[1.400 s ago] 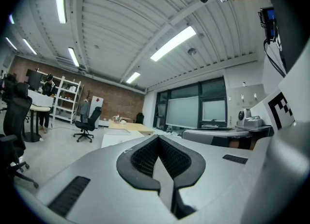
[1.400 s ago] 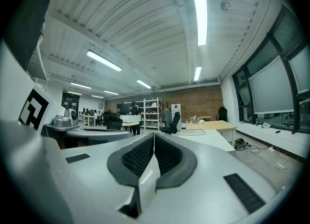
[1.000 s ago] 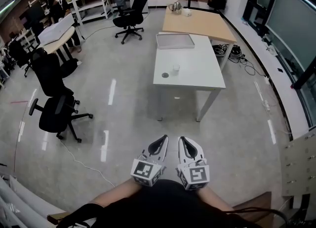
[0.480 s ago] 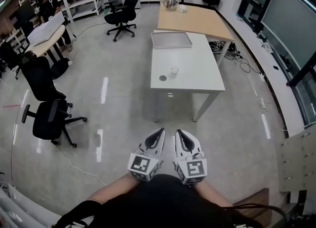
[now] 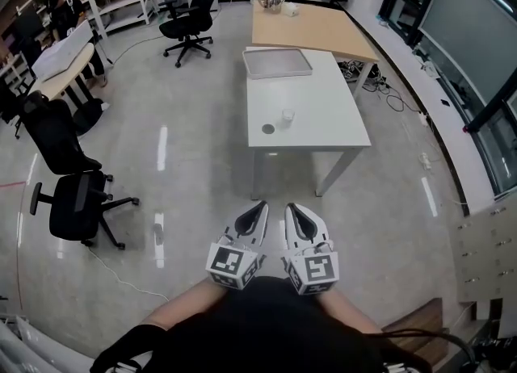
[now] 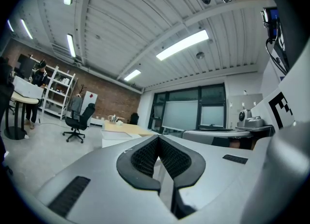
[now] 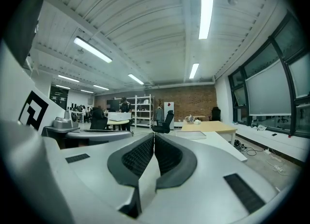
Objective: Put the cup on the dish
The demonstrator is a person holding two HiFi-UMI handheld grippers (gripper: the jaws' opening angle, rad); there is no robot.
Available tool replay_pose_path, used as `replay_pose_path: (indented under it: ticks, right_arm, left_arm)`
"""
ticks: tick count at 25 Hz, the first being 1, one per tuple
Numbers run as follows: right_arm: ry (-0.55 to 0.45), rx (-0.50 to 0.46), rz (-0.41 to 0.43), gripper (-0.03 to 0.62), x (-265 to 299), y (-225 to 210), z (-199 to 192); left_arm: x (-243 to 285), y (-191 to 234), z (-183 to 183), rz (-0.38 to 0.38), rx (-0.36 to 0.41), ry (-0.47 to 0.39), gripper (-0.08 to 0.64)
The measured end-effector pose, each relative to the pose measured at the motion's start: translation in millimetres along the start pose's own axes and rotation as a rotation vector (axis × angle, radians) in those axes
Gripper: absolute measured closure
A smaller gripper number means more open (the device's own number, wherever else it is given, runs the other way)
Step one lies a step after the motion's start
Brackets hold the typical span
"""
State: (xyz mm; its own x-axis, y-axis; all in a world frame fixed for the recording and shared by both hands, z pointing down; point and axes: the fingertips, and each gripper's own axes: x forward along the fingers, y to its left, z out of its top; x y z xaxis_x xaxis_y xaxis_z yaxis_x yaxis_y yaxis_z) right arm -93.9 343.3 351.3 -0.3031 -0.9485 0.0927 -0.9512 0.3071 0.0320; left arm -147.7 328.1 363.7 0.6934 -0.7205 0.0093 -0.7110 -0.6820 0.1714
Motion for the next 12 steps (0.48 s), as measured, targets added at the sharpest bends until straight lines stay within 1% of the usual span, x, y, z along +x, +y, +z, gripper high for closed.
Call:
replay_pose_path:
  ticks: [5, 12]
  right_arm:
    - [0.009, 0.0, -0.004, 0.578, 12.1, 7.7, -0.7]
    - [0.018, -0.005, -0.004, 0.578, 18.5, 17.9, -3.0]
  left_arm:
    - [-1.6, 12.9, 1.9, -0.014, 0.001, -0.006, 0.56]
    - [-5.7, 25.4, -1.4, -0.011, -0.02, -0.002, 0.56]
